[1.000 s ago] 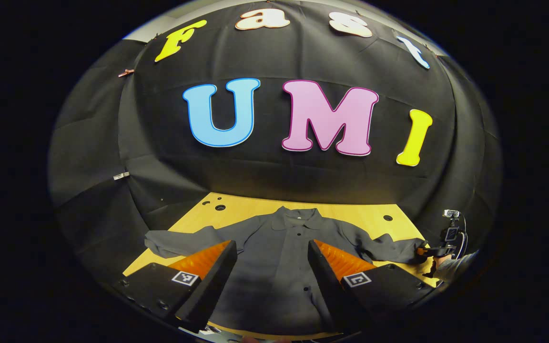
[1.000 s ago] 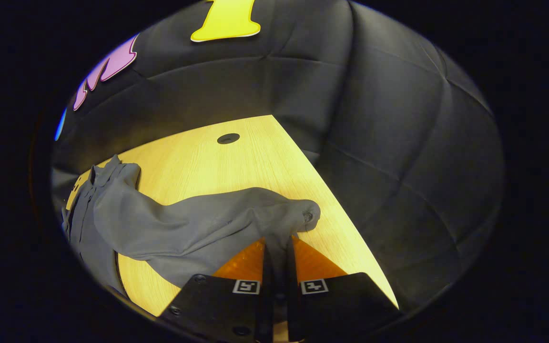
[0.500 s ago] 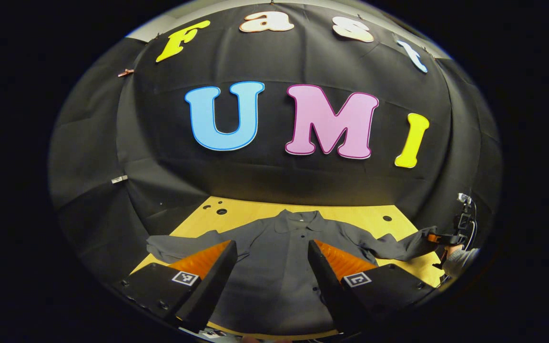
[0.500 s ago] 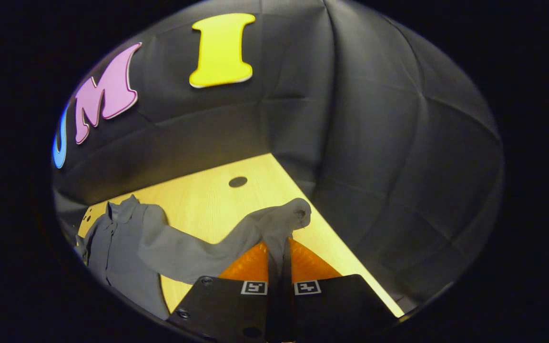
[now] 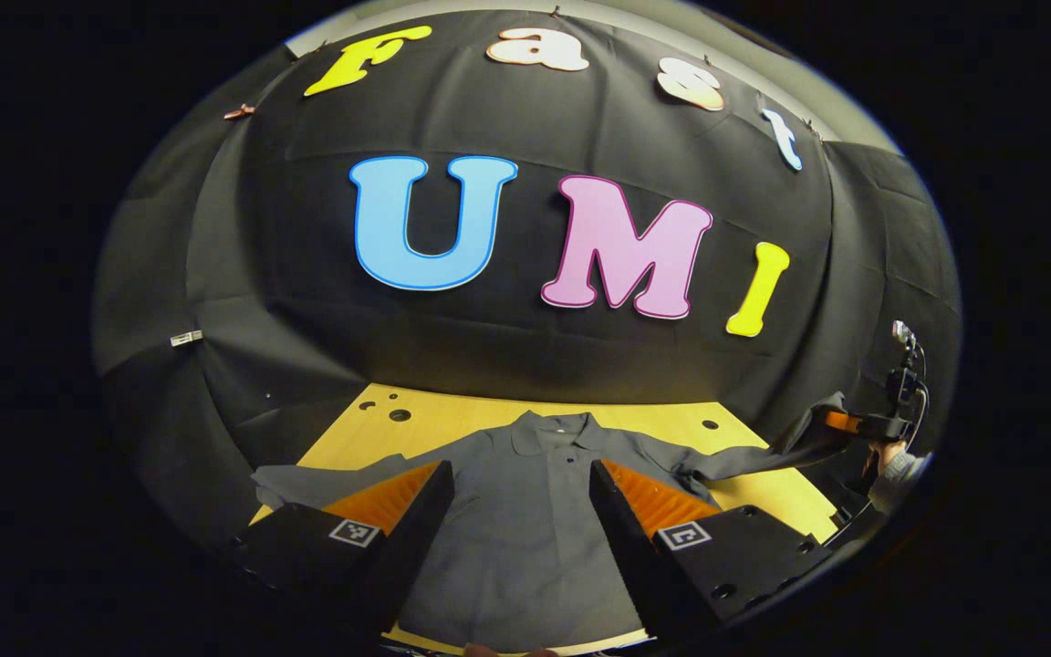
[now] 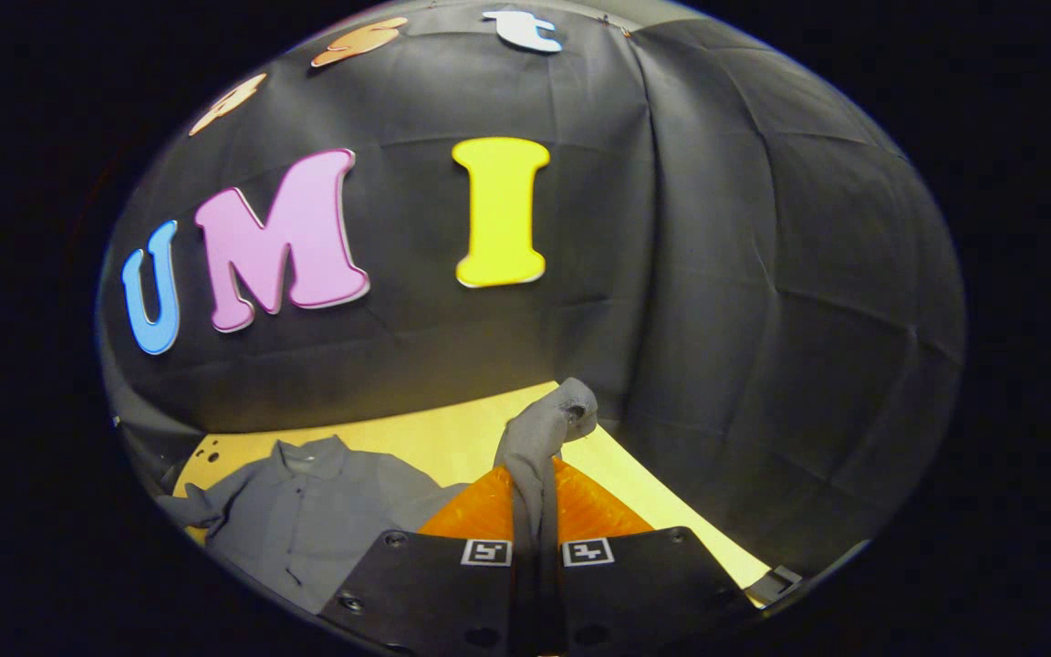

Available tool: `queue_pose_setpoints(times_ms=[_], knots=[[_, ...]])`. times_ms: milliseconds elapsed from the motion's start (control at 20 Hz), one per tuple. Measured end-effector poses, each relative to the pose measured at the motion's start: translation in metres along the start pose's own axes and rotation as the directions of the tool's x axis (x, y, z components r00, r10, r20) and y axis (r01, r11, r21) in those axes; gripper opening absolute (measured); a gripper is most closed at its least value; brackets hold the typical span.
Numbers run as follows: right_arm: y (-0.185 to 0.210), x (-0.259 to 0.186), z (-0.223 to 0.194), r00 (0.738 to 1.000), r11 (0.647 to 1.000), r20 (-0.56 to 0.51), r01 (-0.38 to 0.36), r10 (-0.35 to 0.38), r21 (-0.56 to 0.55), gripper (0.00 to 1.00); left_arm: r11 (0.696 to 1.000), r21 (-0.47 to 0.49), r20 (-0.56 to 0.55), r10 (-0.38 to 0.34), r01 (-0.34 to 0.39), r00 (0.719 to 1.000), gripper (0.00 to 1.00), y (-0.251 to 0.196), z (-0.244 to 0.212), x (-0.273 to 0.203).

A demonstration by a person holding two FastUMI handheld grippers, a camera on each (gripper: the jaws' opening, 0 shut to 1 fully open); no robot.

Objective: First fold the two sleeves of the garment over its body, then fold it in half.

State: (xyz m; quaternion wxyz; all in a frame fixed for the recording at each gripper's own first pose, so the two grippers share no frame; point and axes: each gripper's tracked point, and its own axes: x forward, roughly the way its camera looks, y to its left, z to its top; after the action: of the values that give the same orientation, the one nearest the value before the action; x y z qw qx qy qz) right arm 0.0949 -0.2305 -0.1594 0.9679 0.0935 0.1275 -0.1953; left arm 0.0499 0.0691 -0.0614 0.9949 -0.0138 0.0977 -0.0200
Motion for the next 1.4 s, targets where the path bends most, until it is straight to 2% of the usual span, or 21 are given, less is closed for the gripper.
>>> queue_pose_setpoints(times_ms=[200,400,550,750,1050,1200,1400], knots=[[0.095,-0.030,0.016,0.995,0.996,0.039,-0.087,0.088,-0.027,0.06,1.000,-0.004,0.024,-0.022,0.022,0.999,0.94,0.050,-0.002,-0.009],[0.199,-0.037,0.006,0.980,0.979,0.032,-0.194,0.196,-0.064,0.06,1.000,-0.006,0.019,0.004,-0.004,1.000,0.94,0.108,-0.014,-0.013],[0.278,-0.031,-0.018,0.962,0.959,-0.004,-0.274,0.274,-0.077,0.06,0.998,-0.013,0.009,0.060,-0.060,0.998,0.94,0.159,-0.027,-0.014],[0.352,-0.019,-0.066,0.940,0.935,-0.077,-0.339,0.332,-0.101,0.06,0.992,-0.018,-0.007,0.126,-0.127,0.992,0.94,0.213,-0.043,-0.011],[0.423,0.001,-0.163,0.906,0.915,-0.225,-0.390,0.360,-0.107,0.05,0.979,-0.006,-0.042,0.204,-0.205,0.978,0.94,0.274,-0.078,0.010],[0.441,0.015,-0.209,0.892,0.913,-0.294,-0.390,0.343,-0.117,0.08,0.973,-0.027,-0.069,0.227,-0.229,0.971,0.94,0.296,-0.098,0.027],[0.453,0.029,-0.251,0.874,0.915,-0.361,-0.388,0.326,-0.113,0.10,0.955,-0.030,-0.114,0.289,-0.294,0.951,0.95,0.331,-0.129,0.053]])
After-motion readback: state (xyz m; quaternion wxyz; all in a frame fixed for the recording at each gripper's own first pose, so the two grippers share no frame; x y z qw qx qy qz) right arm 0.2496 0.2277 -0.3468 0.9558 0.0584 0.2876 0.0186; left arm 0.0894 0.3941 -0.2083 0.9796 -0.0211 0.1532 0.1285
